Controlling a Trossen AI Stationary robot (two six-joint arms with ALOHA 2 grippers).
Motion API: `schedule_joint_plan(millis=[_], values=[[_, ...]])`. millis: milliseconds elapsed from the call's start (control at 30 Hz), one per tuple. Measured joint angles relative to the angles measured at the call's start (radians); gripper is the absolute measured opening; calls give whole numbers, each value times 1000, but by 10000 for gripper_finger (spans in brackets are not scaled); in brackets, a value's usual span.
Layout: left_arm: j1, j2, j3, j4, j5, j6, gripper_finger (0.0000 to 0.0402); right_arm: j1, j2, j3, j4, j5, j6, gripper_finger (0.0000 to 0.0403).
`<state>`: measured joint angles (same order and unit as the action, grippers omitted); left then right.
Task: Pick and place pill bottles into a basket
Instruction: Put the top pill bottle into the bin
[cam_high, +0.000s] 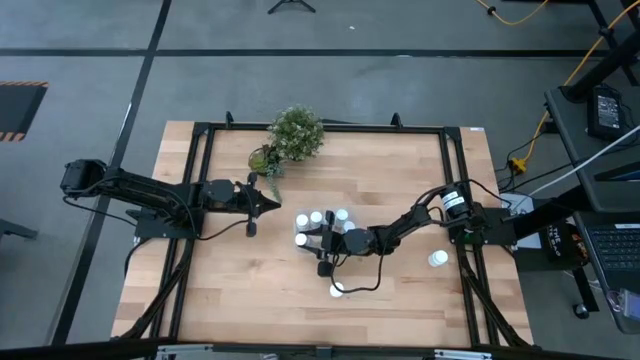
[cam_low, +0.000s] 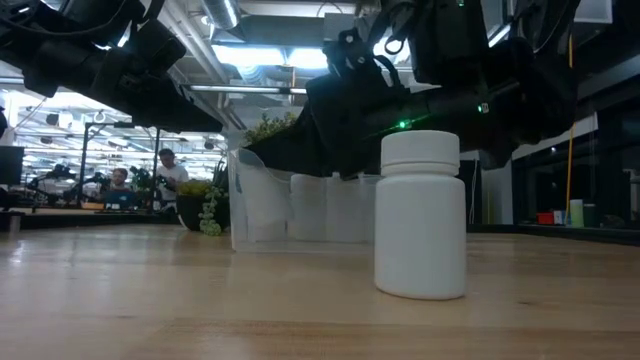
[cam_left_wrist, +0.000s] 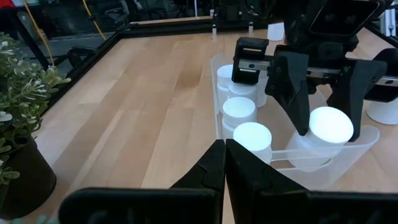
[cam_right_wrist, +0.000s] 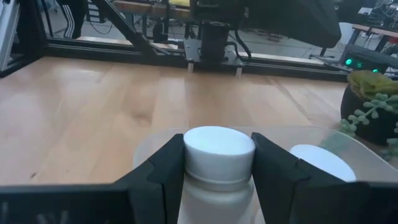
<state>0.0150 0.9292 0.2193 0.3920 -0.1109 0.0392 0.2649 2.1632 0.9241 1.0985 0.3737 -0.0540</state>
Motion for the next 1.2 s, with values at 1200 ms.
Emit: schedule_joint_plan(millis=[1200], values=[[0,0,0,0,0,-4,6,-1,-1,0,-25,0,20,156]])
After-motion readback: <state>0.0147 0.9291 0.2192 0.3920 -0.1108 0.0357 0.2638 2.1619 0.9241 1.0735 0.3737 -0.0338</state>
